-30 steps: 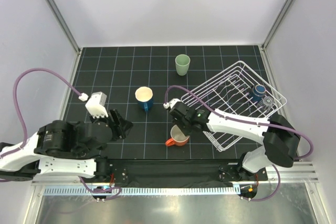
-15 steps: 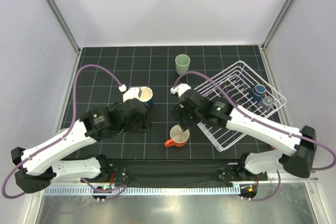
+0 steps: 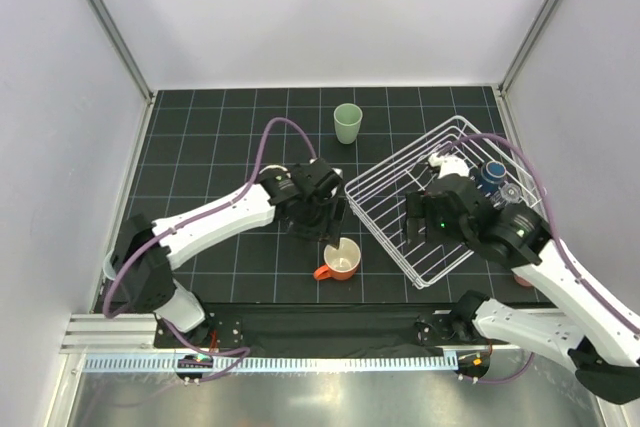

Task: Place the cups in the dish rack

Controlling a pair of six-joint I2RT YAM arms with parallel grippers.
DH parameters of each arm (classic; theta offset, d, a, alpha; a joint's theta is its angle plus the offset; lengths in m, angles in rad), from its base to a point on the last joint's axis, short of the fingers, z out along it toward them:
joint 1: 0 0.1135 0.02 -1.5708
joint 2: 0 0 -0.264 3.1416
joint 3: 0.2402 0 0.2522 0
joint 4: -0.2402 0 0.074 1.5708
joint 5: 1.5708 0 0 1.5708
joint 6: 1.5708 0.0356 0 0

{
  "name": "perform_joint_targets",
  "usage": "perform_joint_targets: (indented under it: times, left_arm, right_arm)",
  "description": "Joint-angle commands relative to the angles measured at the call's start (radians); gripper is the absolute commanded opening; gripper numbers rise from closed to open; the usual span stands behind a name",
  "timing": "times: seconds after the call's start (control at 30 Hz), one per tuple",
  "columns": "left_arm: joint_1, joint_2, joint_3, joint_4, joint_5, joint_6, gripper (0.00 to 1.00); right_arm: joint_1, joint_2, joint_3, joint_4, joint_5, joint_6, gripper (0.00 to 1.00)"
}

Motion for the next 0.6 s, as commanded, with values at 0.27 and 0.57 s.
perform_joint_targets:
  times: [0.27,0.57]
  left_arm:
    - [-0.035,0.201,0.123,-0.071,0.022,0.154,0.54]
    - [-0.080,0.253,0.129,-0.056,0.047,0.151,0.26]
  right_arm:
    - [-0.014,-0.144,-0.002,-0.057,0.004,0.099,0.84]
    - [-0.014,-0.126,0.033,-0.042,-0.002,0.105,0.84]
